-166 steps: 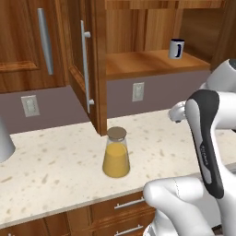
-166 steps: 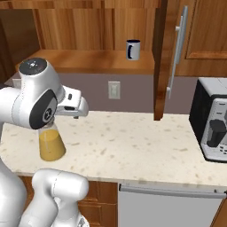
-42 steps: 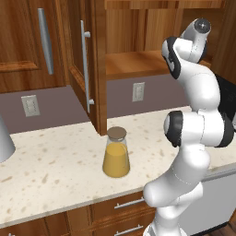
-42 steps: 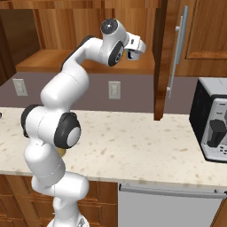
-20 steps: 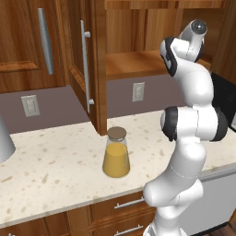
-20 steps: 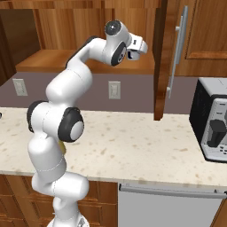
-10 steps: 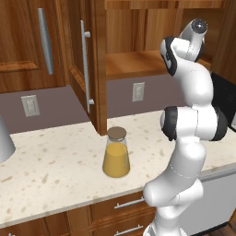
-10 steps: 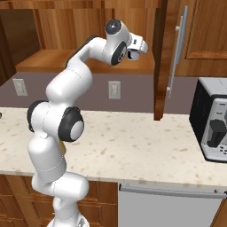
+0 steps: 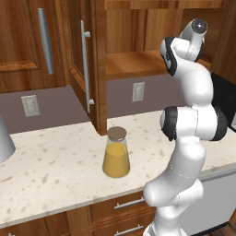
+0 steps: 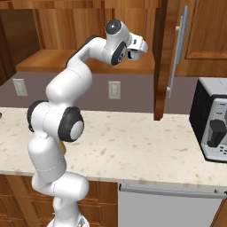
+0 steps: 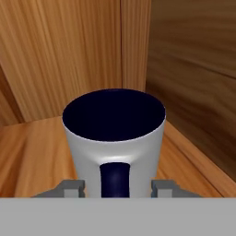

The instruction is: There is a tray on the dining counter. Grab the cup, mug, and pitcher and place them on the tray. The pitcher may be placed next to the tray if it cannot fit the tray.

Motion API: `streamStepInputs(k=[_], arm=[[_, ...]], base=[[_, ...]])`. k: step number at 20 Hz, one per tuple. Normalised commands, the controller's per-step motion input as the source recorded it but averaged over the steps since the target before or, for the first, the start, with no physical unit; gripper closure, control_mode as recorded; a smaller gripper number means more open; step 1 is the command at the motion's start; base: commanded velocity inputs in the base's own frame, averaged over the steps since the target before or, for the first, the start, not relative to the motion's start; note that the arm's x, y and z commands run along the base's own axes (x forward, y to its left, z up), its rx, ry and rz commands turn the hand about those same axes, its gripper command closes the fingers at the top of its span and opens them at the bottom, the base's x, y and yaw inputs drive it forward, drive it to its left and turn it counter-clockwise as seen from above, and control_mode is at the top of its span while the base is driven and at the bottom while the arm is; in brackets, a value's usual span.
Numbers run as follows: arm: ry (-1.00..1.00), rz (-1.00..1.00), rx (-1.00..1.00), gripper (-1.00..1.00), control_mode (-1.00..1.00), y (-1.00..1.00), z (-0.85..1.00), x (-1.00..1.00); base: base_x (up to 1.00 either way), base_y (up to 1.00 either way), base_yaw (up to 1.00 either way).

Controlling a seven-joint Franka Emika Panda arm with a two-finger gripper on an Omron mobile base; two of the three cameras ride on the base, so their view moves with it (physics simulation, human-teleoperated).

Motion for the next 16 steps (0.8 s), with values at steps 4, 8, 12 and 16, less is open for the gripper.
streamStepInputs(k=[4, 8, 12, 16], arm=[[0.00, 0.00, 0.00, 1.00, -1.00, 0.00, 0.00, 0.00], [0.00, 0.00, 0.00, 1.00, -1.00, 0.00, 0.00, 0.00], [0.00, 0.00, 0.00, 1.00, -1.00, 0.00, 0.00, 0.00], [0.00, 0.00, 0.00, 1.00, -1.00, 0.00, 0.00, 0.00]], base=[[0.00, 0.00, 0.00], [0.00, 0.00, 0.00], [0.00, 0.00, 0.00], [0.00, 0.00, 0.00]])
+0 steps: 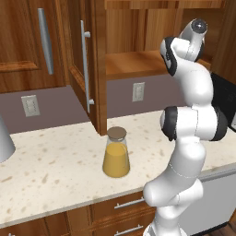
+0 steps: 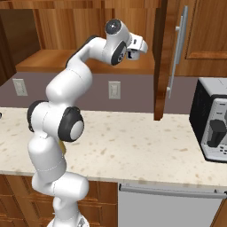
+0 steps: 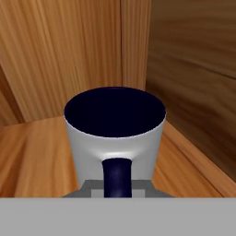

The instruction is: There is a tray on the dining counter. Grab the cup, mug, and pitcher and place them on the tray. The pitcher may be placed next to the tray if it cannot fit the tray.

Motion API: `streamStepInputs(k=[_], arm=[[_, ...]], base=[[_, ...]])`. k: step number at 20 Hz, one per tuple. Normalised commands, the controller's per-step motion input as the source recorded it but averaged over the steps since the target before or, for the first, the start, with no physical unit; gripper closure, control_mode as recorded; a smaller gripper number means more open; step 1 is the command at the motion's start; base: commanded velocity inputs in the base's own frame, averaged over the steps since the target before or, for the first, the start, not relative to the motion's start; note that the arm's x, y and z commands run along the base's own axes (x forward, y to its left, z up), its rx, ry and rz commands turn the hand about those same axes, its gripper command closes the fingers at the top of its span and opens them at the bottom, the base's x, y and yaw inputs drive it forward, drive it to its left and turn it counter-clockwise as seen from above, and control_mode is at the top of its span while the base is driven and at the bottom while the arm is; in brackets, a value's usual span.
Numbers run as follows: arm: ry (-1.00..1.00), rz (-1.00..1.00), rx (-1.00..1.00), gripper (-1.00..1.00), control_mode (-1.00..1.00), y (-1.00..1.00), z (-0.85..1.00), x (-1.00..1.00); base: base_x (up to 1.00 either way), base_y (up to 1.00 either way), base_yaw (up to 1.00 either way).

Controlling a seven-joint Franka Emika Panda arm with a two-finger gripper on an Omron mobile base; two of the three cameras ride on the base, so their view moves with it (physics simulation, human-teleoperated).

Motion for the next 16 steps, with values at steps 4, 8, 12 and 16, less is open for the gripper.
streamStepInputs(k=[4, 8, 12, 16], arm=[[0.00, 0.00, 0.00, 1.00, -1.00, 0.01, 0.00, 0.00], [-0.04, 0.00, 0.00, 1.00, -1.00, 0.07, 0.00, -0.16], [-0.13, 0.00, 0.00, 1.00, -1.00, 0.11, 0.08, -0.40], [-0.08, 0.00, 0.00, 1.00, -1.00, 0.16, 0.09, -0.61]], base=[[0.00, 0.00, 0.00], [0.00, 0.00, 0.00], [0.00, 0.00, 0.00], [0.00, 0.00, 0.00]])
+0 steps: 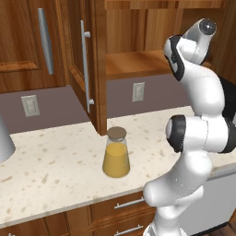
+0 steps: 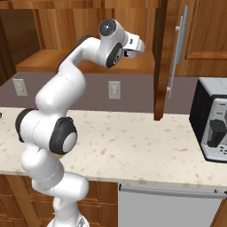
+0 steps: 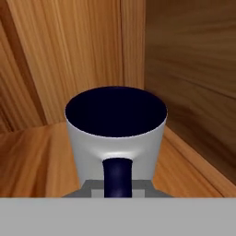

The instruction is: There is a tray on the dining counter. Grab the cup, mug, and pitcher and place them on the tray. The pitcher may be placed next to the tray if it cannot fit the tray.

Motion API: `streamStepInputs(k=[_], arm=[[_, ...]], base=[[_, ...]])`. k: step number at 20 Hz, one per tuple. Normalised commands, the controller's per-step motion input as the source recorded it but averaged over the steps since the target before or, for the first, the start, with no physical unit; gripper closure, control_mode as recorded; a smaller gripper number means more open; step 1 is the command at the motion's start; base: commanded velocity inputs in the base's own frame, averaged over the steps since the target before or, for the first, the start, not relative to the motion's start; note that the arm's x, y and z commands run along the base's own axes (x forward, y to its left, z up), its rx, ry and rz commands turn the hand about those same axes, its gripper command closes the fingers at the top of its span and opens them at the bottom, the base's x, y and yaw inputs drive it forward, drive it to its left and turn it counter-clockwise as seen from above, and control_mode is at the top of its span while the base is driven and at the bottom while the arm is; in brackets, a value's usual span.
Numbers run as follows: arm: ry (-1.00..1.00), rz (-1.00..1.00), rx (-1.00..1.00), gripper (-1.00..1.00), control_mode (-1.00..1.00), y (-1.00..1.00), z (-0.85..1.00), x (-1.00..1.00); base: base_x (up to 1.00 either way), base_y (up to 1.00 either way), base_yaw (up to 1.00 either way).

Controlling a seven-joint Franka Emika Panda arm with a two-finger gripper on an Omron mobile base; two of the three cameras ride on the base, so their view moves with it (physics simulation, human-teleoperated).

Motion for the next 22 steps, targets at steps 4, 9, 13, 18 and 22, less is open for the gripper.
streamStepInputs(k=[4, 9, 13, 18, 22], arm=[[-0.01, 0.00, 0.00, 1.00, -1.00, 0.31, 0.00, -0.85], [0.00, 0.00, 0.00, 1.00, -1.00, 0.44, 0.00, -0.96], [0.00, 0.00, 0.00, 1.00, -1.00, 0.47, 0.04, -0.77], [0.00, 0.00, -0.07, 1.00, -1.00, 0.69, 0.02, -0.73], [0.00, 0.00, -0.02, 1.00, -1.00, 0.53, 0.00, -0.76]], base=[[0.00, 0.00, 0.00], [0.00, 0.00, 0.00], [0.00, 0.00, 0.00], [0.00, 0.00, 0.00], [0.00, 0.00, 0.00]])
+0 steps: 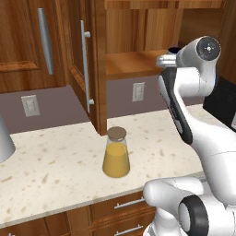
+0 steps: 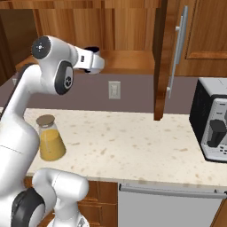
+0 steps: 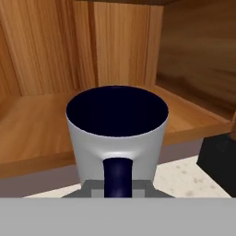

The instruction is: There is a tray on the dining counter. Grab the cup, mug, and pitcher and place them on the tray. The pitcher may be placed next to the tray if it cannot fit the tray.

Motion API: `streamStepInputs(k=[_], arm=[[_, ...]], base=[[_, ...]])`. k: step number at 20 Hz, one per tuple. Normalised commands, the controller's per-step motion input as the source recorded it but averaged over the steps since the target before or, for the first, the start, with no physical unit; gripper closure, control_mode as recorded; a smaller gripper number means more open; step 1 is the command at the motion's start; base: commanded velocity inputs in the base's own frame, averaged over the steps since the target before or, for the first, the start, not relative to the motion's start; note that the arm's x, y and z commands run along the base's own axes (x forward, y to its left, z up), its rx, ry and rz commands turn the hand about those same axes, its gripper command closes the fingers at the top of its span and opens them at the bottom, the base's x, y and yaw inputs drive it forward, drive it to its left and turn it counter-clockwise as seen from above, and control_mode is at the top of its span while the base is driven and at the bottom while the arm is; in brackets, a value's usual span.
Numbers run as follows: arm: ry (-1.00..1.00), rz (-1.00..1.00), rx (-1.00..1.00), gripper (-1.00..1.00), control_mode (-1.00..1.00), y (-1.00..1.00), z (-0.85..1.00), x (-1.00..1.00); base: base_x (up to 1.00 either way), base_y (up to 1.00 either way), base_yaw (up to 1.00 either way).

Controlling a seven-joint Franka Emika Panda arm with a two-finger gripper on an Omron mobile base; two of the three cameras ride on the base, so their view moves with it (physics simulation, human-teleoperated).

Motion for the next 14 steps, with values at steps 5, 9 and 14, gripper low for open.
streamStepInputs(k=[5, 9, 14], arm=[[0.00, 0.03, 0.00, 1.00, -1.00, 0.06, 0.00, -0.85], [0.03, 0.05, 0.01, 1.00, -1.00, 0.00, 0.00, -0.84], [0.07, 0.07, 0.01, 1.00, -1.00, 0.00, 0.00, -0.45]], base=[[0.00, 0.00, 0.00], [0.00, 0.00, 0.00], [0.00, 0.00, 0.00]])
